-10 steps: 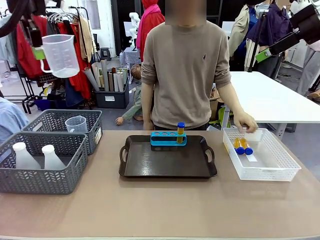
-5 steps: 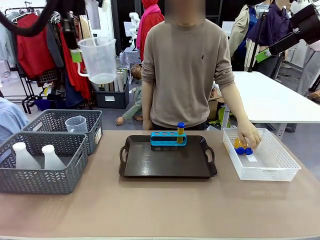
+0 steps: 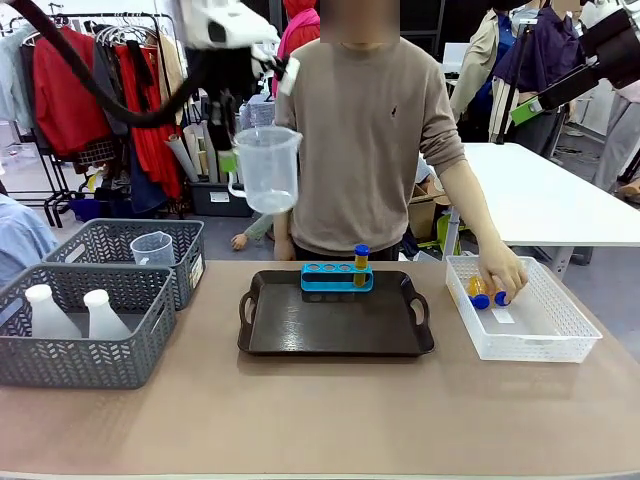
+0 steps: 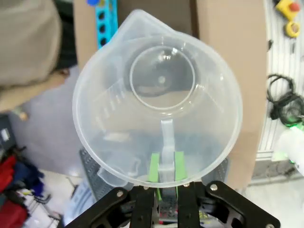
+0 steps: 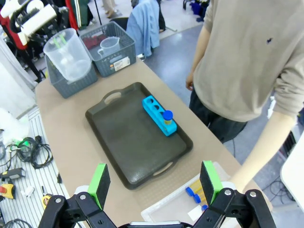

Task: Prepare the laboratory tools.
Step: Pick up one Large Measuring Cup and place it on the Handle tray.

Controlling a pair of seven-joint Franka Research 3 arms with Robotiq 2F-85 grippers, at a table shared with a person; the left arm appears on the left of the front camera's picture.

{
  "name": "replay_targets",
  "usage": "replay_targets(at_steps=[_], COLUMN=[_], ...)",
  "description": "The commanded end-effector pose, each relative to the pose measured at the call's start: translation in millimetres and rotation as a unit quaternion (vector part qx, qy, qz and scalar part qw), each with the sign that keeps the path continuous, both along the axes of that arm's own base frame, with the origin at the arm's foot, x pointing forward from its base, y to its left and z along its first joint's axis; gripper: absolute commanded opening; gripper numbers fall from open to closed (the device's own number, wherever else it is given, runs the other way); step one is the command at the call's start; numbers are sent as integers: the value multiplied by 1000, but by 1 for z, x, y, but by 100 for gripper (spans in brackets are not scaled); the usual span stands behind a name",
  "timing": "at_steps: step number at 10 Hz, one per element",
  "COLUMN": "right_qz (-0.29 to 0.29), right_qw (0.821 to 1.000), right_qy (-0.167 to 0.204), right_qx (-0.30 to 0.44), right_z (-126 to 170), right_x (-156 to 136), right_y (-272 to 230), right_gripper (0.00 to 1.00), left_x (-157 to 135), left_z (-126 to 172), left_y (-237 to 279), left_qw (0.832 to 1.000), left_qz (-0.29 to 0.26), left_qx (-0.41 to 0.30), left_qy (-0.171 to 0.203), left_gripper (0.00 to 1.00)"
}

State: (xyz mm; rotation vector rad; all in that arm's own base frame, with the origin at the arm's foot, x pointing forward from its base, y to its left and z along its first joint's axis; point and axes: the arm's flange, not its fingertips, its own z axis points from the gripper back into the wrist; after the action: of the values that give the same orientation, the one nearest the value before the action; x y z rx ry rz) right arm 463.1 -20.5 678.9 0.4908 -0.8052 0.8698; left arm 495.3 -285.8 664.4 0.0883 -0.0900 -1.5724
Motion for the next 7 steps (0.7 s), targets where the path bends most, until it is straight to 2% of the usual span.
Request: replay_targets(at_steps=[1, 3, 4, 5, 7], right_qz=[2, 2, 2, 2, 2], right_qw=[1000, 1000, 1000, 1000, 1000], right_qy=[-1, -1, -1, -1, -1], right_qx=[4, 4, 4, 4, 4], right_z=[1, 1, 1, 1, 1], right_x=[-1, -1, -1, -1, -1], right_y=[1, 1, 1, 1, 1], right_gripper=[100, 100, 100, 100, 100], left_x=[15, 25, 27, 23, 23], left_z=[-17, -34, -31, -43, -43], left_y=[-6, -20, -14, -23, -23], left_qw=[999, 998, 999, 999, 999], left_qz=[-47, -56, -41, -46, -46], left_qx=[25, 22, 18, 18, 18], left_qy=[-2, 0, 4, 12, 12], left_gripper=[0, 0, 0, 0, 0])
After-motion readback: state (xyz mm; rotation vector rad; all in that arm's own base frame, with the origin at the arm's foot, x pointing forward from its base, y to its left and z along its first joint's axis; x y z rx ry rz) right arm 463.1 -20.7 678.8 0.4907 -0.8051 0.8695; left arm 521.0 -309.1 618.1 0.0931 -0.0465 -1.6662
